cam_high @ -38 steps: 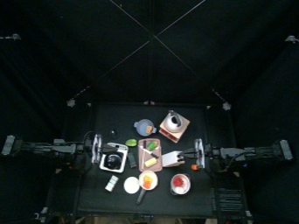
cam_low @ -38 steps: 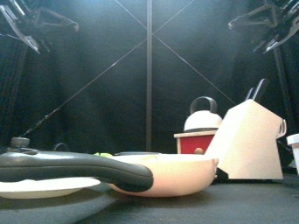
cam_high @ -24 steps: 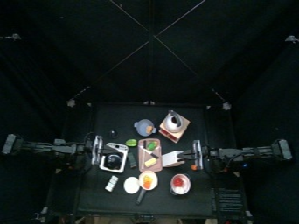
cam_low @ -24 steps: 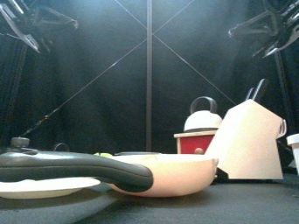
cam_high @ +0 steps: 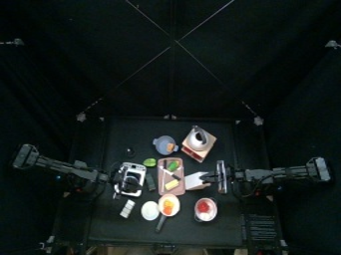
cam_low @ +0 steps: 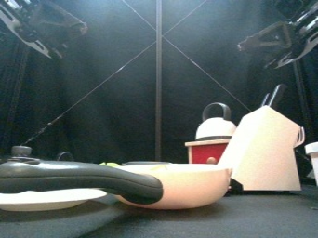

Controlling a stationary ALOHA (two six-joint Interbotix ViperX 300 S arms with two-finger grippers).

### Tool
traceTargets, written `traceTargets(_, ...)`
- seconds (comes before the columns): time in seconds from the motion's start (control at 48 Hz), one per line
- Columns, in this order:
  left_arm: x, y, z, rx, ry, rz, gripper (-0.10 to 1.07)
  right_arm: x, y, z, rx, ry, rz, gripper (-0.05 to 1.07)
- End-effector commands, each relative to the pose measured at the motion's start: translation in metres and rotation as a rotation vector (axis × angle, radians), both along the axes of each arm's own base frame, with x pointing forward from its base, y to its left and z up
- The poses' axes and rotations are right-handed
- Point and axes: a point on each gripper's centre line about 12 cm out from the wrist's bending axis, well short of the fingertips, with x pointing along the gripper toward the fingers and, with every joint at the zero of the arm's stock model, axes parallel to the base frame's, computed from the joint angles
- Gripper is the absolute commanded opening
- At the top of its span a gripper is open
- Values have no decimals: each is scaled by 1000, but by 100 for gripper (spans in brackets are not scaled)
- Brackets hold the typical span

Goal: Grab corn bottom

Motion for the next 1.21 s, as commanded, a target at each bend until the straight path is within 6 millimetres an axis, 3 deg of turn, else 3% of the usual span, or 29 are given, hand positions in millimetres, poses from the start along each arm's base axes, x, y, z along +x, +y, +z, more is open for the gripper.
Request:
traceTargets(0.0, 16, -9, 8, 0, 17, -18, 53, 3, 3, 9, 2, -28, 12, 2)
traceTargets(0.229, 52, -18, -9, 33, 181, -18, 72, 2, 3, 2, 0, -8, 14, 2)
traceTargets(0.438, 85, -32, -45, 62, 313, -36, 73, 2, 4, 1, 3, -4, 18, 2)
traceTargets(0.667, 120, -56, -67, 85, 387, -71, 78, 1, 4, -3, 0, 5, 21, 2)
traceTargets(0.938, 140, -76, -86, 115, 490, -102, 84, 1, 4, -4, -2, 8, 21, 2)
traceTargets(1.188, 152, -81, -107, 128, 546, -101, 83, 1, 4, -4, -2, 6, 21, 2)
